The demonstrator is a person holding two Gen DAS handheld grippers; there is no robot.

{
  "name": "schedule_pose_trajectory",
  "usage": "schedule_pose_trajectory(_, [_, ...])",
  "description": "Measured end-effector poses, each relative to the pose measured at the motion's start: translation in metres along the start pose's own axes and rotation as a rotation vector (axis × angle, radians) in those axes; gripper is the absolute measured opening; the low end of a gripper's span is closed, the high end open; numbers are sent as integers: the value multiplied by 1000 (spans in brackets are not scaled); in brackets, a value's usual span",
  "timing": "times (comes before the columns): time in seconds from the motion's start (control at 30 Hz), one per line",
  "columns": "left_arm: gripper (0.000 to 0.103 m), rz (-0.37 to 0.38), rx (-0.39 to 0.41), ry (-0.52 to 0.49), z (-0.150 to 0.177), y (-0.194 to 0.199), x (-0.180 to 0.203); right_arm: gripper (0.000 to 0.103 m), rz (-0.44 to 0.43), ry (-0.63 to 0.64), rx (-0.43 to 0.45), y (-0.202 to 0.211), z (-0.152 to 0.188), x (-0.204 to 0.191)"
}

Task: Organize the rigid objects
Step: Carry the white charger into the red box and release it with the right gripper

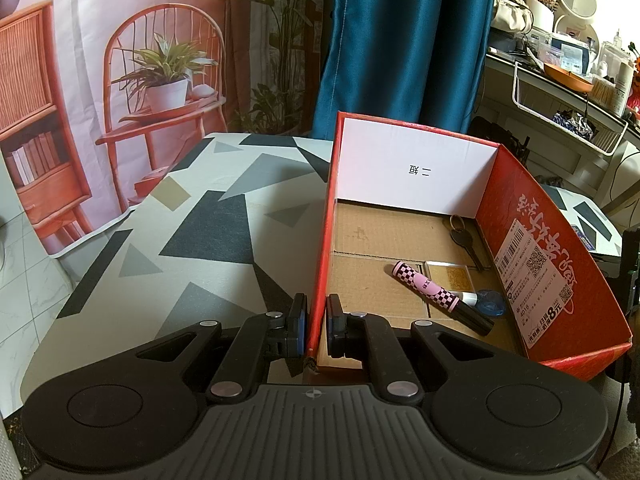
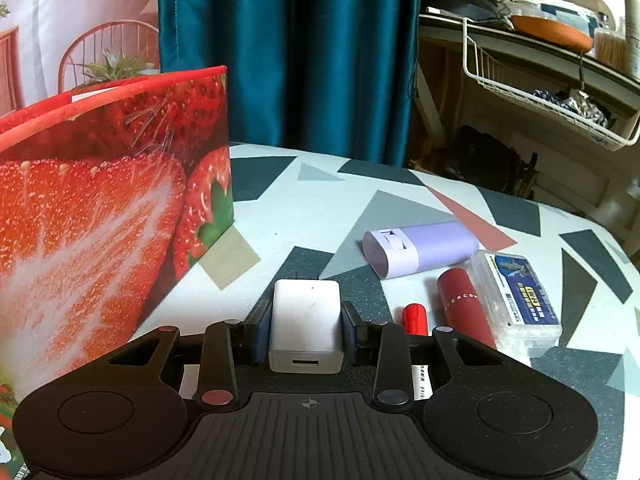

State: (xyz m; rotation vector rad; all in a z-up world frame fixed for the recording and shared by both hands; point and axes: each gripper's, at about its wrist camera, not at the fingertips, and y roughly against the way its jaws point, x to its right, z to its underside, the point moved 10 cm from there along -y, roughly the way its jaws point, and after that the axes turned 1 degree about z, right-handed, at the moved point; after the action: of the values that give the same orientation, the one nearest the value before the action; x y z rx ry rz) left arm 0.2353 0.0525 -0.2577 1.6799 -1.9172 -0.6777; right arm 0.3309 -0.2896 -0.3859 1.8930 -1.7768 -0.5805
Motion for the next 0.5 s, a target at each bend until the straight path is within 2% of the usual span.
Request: schedule_pose_trajectory(0.5, [11, 0, 0, 0, -1, 0, 0, 32, -14, -22, -8, -1, 0, 4])
